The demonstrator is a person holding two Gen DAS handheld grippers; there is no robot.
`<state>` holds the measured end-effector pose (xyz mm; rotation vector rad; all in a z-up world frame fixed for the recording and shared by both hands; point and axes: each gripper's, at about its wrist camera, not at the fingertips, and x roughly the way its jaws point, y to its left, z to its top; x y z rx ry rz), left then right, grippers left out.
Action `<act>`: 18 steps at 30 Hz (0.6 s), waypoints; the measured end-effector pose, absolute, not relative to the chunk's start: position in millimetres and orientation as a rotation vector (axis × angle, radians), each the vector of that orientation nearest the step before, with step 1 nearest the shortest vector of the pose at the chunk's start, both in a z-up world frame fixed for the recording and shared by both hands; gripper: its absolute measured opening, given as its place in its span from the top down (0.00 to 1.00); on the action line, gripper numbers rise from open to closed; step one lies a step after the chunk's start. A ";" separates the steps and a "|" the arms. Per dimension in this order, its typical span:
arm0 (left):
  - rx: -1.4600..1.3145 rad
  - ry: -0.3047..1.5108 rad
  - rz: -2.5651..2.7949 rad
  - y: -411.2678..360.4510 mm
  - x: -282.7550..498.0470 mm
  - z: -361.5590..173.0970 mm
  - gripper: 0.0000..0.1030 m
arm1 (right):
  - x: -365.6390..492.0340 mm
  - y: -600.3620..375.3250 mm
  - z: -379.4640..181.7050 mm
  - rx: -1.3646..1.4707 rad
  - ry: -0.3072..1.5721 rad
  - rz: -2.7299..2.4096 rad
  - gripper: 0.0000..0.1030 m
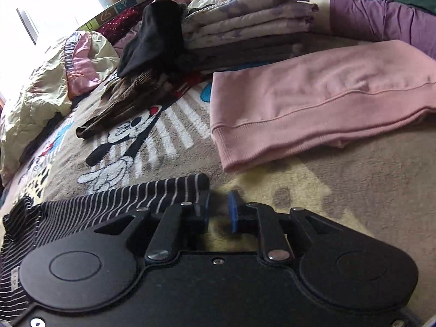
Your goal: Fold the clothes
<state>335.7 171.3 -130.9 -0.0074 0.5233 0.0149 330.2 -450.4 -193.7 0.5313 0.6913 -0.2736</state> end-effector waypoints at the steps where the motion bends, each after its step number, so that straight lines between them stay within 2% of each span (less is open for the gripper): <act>1: -0.005 0.520 0.013 171.8 333.6 -129.7 0.41 | 327.7 -449.4 -190.1 0.498 0.696 -0.293 0.83; 3: 0.000 0.514 0.009 172.7 329.6 -127.3 0.40 | 316.3 -450.1 -183.0 0.465 0.678 -0.312 0.77; 6: 0.020 0.503 0.000 174.5 317.6 -124.4 0.39 | 290.4 -428.6 -164.2 0.390 0.633 -0.249 0.75; 10: 0.048 0.494 -0.012 169.6 299.0 -123.3 0.39 | 252.1 -361.6 -142.9 0.246 0.609 -0.048 0.67; 14: 0.078 0.481 -0.052 159.8 263.2 -121.2 0.39 | 217.2 -286.2 -142.3 0.221 0.625 0.242 0.57; 18: 0.127 0.463 -0.105 146.3 222.9 -118.3 0.39 | 191.5 -222.8 -155.0 0.117 0.621 0.380 0.57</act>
